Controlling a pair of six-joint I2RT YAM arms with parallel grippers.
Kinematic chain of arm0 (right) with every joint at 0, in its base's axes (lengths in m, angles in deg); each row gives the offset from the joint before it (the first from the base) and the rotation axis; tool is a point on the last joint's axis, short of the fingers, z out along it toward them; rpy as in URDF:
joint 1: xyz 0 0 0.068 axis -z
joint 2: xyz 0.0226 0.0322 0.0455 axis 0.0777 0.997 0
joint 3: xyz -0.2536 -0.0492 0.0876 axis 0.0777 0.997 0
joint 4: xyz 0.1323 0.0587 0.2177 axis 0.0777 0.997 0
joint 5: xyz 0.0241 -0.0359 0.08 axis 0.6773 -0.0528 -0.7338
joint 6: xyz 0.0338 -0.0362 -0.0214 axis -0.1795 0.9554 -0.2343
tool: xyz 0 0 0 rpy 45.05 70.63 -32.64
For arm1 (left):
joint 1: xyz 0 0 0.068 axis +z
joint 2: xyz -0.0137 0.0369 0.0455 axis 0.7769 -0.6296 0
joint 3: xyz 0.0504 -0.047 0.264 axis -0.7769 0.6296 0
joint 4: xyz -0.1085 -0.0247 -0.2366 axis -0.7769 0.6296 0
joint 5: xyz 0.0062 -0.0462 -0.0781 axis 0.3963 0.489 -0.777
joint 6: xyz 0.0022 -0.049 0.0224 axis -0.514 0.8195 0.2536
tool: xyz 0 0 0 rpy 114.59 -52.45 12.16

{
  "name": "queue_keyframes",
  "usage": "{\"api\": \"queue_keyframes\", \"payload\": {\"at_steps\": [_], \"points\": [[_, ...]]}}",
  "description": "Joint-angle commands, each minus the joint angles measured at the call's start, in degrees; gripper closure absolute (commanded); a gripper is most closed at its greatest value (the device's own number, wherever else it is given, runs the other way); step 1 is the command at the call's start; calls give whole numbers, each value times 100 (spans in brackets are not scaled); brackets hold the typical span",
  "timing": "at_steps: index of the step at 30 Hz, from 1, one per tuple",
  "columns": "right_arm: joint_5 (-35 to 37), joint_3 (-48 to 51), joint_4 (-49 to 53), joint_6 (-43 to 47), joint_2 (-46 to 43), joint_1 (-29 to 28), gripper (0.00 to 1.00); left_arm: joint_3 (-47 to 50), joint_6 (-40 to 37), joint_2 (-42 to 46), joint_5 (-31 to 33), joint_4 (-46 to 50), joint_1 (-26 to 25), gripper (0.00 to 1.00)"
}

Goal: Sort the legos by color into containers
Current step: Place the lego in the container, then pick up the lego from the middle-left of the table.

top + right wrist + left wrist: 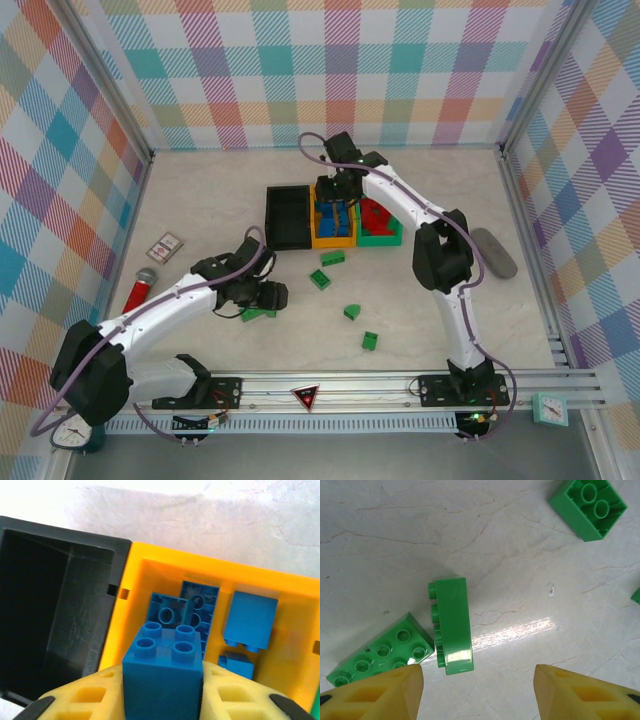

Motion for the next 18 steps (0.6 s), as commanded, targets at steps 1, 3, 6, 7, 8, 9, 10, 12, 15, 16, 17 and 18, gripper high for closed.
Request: {"api": "queue_keyframes", "payload": {"at_steps": [1, 3, 6, 7, 8, 9, 10, 12, 15, 16, 17, 18], "points": [[73, -229, 292, 208, 4, 81, 55, 30, 94, -184, -78, -11, -67, 40], [-28, -100, 283, 214, -75, 82, 44, -23, 94, -331, -46, -61, -103, 40], [-142, 497, -31, 186, -463, 75, 39, -139, 100, -587, 21, -76, -196, 41], [-184, 689, -114, 186, -626, 75, 39, -190, 95, -661, 76, -73, -240, 41], [-204, 851, -164, 182, -754, 75, 38, -224, 94, -733, 120, -64, -275, 41], [-244, 1024, -203, 182, -906, 65, 38, -251, 94, -830, 176, -48, -309, 41], [-274, 1226, -256, 168, -1084, 51, 38, -288, 103, -906, 255, -30, -338, 42], [-313, 1601, -354, 156, -1403, 23, 38, -339, 104, -1074, 386, 21, -367, 45], [-305, 2107, -426, 156, -1874, -36, 38, -418, 107, -1291, 519, 68, -385, 51], [-286, 2267, -441, 159, -2024, -58, 38, -453, 105, -1337, 540, 76, -395, 52], [-270, 2409, -455, 158, -2159, -75, 38, -473, 103, -1393, 546, 77, -392, 54], [-264, 2582, -474, 141, -2309, -83, 38, -509, 103, -1427, 532, 69, -404, 57]]}}
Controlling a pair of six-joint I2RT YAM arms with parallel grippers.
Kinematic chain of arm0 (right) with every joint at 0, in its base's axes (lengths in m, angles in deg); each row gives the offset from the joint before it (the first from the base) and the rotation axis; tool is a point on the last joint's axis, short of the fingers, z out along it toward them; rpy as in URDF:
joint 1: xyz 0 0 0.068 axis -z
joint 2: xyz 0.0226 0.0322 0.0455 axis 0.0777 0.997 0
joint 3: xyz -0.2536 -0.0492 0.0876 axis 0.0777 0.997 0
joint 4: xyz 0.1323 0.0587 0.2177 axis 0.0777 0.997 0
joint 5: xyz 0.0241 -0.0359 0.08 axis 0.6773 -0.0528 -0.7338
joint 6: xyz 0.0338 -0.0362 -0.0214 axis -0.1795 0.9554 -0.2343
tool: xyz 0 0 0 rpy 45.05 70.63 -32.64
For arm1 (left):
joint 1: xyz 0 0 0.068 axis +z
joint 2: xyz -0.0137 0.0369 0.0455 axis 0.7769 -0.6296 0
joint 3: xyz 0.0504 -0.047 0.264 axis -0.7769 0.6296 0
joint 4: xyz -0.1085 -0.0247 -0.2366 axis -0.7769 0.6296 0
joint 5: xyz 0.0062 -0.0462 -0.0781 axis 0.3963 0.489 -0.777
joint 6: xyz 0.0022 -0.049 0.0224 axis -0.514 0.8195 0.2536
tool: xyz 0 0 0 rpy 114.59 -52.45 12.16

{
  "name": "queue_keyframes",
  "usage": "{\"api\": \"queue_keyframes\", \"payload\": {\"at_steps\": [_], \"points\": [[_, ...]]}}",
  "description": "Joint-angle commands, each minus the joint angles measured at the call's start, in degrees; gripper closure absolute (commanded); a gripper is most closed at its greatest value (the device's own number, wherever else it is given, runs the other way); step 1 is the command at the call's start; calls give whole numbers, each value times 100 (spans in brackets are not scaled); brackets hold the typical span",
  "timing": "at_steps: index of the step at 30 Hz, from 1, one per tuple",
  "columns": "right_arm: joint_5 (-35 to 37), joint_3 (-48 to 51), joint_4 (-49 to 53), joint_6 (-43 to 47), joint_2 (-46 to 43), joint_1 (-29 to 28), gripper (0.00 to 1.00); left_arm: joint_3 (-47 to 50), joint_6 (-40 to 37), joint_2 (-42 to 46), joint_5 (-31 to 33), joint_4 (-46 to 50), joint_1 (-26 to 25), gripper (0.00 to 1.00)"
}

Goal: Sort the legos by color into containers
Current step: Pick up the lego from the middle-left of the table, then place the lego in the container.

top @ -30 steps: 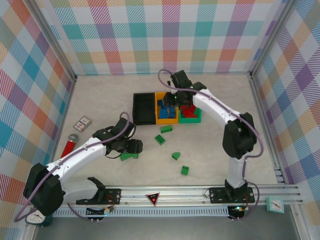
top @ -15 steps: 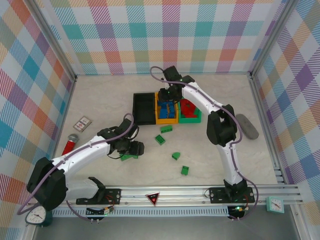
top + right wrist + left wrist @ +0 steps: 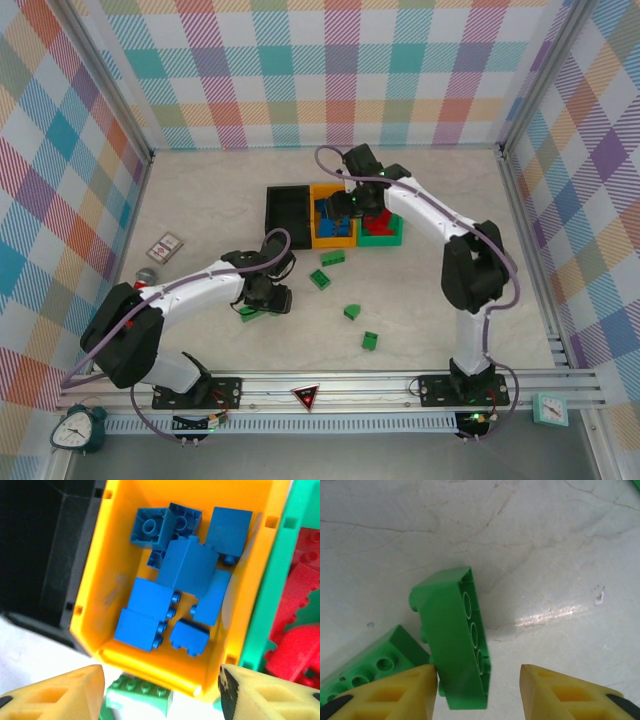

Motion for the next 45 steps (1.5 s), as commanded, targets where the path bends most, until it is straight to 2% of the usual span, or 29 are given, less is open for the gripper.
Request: {"api": "queue_keyframes", "payload": {"at_steps": [1, 8, 12, 16, 23, 27, 35, 40, 45], "points": [[-91, 423, -175, 7, -565, -83, 38, -201, 2, -134, 145, 75, -80, 59], [-239, 1589, -246, -162, -1478, -105, 38, -309, -43, -335, 370, 27, -99, 63], [-259, 2160, -263, -238, -1969, -114, 38, -402, -36, -613, 514, 54, -108, 57], [-180, 2518, -241, -287, -2293, -107, 38, -500, -50, -838, 522, -7, -108, 57], [-148, 2974, -243, -421, -2596, -106, 38, -661, -28, -722, 553, -98, -134, 75], [-338, 3280, -220, -506, -2750, -110, 38, -966, -109, -460, 754, 98, -123, 78], [-664, 3958, -97, -456, -3024, -214, 38, -2058, -537, -524, 773, 478, 233, 78], [-755, 4353, -162, -594, -3214, -389, 38, -3149, -862, -1078, 710, 765, 727, 78], [-610, 4548, -199, -643, -3232, -780, 37, -4317, -1169, -1840, 783, 990, 979, 77]]}}
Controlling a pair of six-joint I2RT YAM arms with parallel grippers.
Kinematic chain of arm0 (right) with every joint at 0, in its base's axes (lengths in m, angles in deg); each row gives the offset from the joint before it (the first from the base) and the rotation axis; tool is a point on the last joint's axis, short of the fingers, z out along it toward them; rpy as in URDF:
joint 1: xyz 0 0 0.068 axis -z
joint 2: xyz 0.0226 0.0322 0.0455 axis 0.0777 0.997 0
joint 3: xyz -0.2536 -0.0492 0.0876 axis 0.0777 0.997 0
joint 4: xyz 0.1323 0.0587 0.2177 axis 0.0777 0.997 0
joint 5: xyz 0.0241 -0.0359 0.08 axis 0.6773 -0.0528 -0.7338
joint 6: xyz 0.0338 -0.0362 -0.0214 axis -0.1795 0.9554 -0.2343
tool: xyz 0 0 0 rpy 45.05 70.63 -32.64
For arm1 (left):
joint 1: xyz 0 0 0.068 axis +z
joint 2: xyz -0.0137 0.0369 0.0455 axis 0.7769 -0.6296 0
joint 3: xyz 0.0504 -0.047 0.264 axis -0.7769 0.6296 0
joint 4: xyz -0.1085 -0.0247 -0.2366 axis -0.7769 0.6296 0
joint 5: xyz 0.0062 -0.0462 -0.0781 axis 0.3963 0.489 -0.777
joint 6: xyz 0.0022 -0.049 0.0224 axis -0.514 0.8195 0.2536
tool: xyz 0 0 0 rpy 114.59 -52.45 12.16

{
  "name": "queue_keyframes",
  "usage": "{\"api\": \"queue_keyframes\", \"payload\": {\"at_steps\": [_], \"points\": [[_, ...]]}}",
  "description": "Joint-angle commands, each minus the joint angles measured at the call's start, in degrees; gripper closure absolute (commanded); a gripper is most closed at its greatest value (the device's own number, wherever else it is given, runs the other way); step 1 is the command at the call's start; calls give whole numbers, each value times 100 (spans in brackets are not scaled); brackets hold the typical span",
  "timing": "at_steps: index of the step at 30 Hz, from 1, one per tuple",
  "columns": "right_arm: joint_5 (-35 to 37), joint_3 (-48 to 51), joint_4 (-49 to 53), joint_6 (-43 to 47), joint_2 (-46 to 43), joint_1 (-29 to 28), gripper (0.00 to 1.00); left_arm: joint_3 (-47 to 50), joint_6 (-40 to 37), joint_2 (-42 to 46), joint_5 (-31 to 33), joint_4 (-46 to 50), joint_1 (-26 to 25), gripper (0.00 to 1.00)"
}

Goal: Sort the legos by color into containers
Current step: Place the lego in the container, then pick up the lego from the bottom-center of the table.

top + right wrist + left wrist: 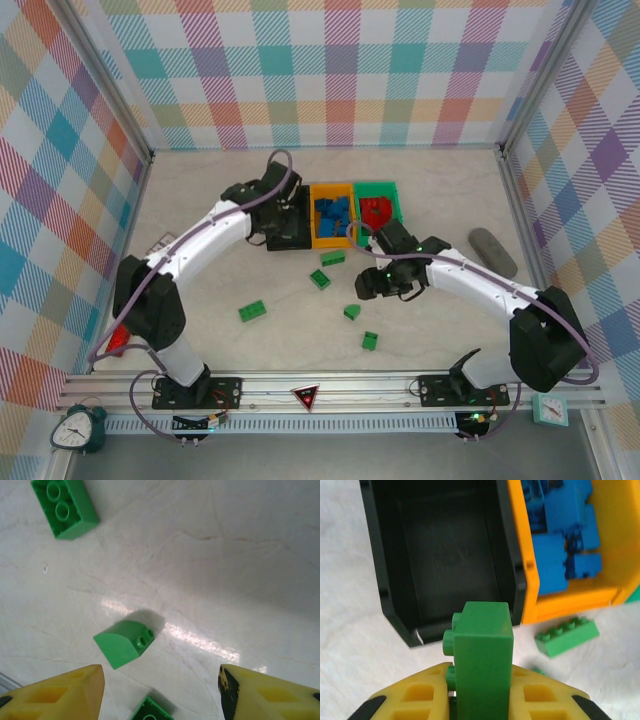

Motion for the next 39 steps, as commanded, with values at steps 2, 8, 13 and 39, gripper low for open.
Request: {"api": "queue_keyframes", "payload": {"at_steps": [2, 8, 13, 39], "points": [[-38, 156, -76, -134, -44, -312, 36, -851, -410, -640, 61, 406, 219, 75], [93, 143, -222, -231, 271, -730, 33, -1617, -523, -1352, -253, 528, 475, 64], [169, -11, -279, -198, 588, -820, 32, -1263, -520, -1021, -352, 339, 475, 46], [428, -766, 76, 149, 1825, -1146, 48, 3306, 533, 2403, -1117, 469, 479, 31]]}}
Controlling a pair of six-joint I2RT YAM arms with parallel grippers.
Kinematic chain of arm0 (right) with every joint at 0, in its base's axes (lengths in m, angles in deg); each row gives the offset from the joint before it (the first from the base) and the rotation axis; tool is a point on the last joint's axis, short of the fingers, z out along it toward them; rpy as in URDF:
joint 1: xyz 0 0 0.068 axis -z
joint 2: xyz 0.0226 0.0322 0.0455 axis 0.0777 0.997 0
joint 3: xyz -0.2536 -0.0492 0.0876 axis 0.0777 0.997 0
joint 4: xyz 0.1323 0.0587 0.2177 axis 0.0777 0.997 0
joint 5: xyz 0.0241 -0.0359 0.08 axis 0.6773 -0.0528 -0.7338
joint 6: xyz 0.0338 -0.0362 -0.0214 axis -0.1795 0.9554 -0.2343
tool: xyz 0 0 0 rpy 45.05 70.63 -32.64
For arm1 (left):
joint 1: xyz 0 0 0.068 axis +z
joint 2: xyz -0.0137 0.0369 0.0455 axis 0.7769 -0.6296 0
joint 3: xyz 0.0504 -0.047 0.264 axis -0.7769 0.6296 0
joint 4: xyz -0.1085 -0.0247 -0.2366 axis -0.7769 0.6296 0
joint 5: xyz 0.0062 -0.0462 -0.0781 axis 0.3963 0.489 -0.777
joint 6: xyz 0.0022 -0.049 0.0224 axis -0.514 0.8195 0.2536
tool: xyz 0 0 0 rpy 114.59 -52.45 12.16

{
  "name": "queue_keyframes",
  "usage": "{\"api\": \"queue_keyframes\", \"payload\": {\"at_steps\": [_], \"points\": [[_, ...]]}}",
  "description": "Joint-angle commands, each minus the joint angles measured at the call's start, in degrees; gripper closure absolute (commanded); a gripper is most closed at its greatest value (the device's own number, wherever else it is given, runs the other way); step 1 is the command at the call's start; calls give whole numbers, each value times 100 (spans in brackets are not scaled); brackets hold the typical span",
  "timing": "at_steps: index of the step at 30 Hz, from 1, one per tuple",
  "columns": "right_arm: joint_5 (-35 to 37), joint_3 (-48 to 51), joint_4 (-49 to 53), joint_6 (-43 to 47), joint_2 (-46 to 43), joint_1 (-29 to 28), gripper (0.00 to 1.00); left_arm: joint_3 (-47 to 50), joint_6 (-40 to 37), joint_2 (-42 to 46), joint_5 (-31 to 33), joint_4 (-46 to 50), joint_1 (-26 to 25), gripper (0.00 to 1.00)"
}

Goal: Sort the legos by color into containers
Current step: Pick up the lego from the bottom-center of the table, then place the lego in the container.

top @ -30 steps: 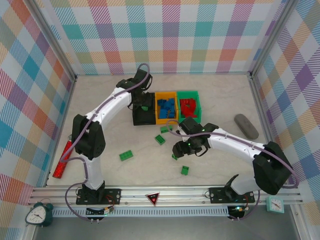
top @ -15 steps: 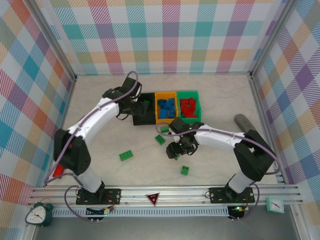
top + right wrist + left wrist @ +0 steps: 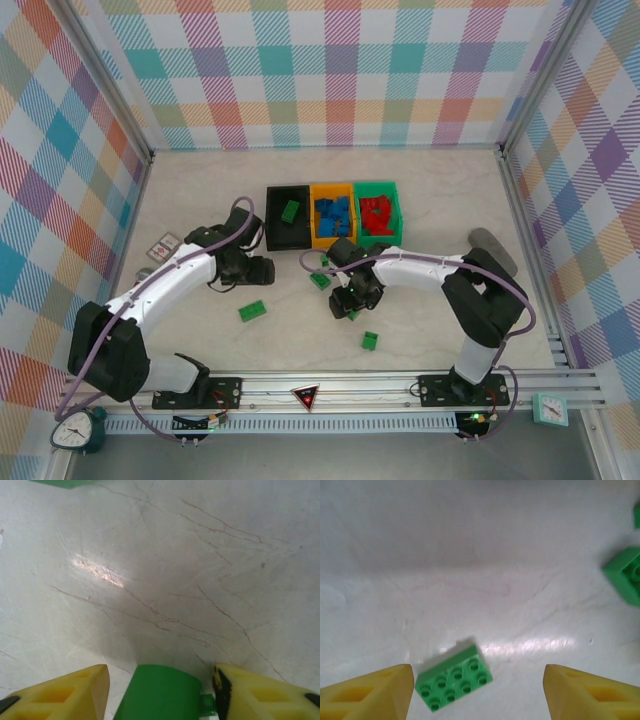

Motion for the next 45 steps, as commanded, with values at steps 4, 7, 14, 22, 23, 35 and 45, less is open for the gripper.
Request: {"api": "queue_keyframes", "payload": {"at_steps": [4, 7, 14, 22, 23, 35, 45], "points": [[198, 42, 355, 75, -302, -60, 60, 422, 238, 349, -447, 125, -54, 30], [400, -126, 463, 214, -314, -45, 65, 437, 326, 213, -724, 56, -131, 30], [109, -920, 488, 334, -142, 36, 65, 566, 704, -69, -510, 199, -497, 30], [-344, -2213, 356, 441, 507, 539, 66, 768, 1221, 265, 247, 296, -722, 28], [-377, -2471, 383, 464, 672, 607, 66, 805, 1314, 320, 296, 270, -722, 28], [-707, -6119, 934, 271, 2812, 944, 66, 1363, 1949, 770, 137, 96, -749, 26], [-747, -6596, 1142, 342, 3005, 942, 39, 1395, 2036, 606, 319, 117, -758, 24]]}}
